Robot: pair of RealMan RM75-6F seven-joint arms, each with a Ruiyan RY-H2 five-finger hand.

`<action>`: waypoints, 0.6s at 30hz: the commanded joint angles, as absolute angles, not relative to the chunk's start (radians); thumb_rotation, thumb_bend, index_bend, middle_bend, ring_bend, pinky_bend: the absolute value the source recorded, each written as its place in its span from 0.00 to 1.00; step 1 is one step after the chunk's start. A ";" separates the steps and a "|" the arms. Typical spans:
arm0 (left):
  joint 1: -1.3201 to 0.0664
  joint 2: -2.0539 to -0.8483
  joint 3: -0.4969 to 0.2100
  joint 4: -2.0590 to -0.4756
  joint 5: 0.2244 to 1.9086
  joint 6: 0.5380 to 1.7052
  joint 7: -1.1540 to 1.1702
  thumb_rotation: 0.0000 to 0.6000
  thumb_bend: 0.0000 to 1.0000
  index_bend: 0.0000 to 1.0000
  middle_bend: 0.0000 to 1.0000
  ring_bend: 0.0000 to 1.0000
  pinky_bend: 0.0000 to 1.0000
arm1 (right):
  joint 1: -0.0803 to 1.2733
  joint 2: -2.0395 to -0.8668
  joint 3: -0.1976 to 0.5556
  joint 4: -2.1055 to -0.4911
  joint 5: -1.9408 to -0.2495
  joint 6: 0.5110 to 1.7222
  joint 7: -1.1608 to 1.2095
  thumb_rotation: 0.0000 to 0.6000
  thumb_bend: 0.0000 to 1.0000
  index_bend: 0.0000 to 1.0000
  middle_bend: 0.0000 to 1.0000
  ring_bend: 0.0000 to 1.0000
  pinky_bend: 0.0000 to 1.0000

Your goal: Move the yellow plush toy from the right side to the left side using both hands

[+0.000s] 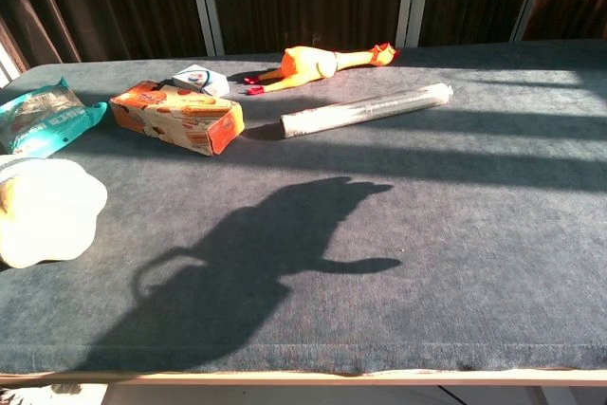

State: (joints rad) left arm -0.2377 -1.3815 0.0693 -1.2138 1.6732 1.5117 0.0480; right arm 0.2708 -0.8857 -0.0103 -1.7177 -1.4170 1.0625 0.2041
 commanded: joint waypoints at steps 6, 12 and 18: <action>-0.176 -1.237 0.044 -1.459 1.627 1.586 0.156 1.00 0.31 0.00 0.00 0.07 0.24 | 0.268 -0.889 -0.010 -1.721 -1.415 1.067 0.191 1.00 0.07 0.00 0.00 0.00 0.00; -0.118 -1.183 0.026 -1.524 1.671 1.725 0.216 1.00 0.31 0.07 0.05 0.13 0.23 | 0.258 -0.898 -0.015 -1.729 -1.420 1.085 0.151 1.00 0.07 0.00 0.00 0.00 0.00; -0.074 -1.157 0.078 -1.483 1.672 1.692 0.238 1.00 0.31 0.12 0.09 0.15 0.23 | 0.222 -0.932 -0.026 -1.745 -1.436 1.154 0.051 1.00 0.07 0.00 0.00 0.00 0.00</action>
